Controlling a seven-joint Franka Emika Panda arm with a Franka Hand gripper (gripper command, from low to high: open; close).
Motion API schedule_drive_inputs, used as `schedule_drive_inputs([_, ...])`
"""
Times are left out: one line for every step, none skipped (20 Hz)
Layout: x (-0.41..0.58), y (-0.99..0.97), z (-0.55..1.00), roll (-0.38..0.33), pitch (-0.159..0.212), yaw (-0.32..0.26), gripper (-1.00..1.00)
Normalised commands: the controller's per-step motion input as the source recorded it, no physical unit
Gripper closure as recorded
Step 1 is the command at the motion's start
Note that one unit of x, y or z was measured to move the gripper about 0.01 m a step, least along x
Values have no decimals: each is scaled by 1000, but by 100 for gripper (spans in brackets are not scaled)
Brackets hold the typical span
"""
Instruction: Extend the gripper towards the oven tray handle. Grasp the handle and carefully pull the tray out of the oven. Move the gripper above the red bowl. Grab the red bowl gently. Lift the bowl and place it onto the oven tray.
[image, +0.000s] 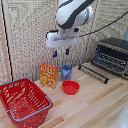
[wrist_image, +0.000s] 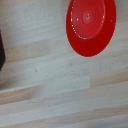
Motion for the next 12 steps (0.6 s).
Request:
schedule_drive_inputs([140,109,-140,46,0,-1,-100])
schedule_drive_inputs([3,-66,9,-280,3,97,-100])
schedule_drive_inputs([3,-66,9,-280,3,97,-100])
schedule_drive_inputs([0,-129,100,-311,0,109,-100])
schedule_drive_inputs([0,-169,94,-332,0,97,-100])
schedule_drive_inputs([-43,-249,94,-332,-2,91,-100])
schedule_drive_inputs([-103,-331,69,-316,-41,107,-100])
schedule_drive_inputs([-180,-460,74,-296,-55,97,-100])
schedule_drive_inputs([-151,-469,54,-294,-41,94,-100])
schedule_drive_inputs([-103,-431,26,-291,-38,104,-100])
schedule_drive_inputs([-71,-380,0,-298,-32,115,-100])
schedule_drive_inputs([-69,-351,0,-300,-35,124,-100])
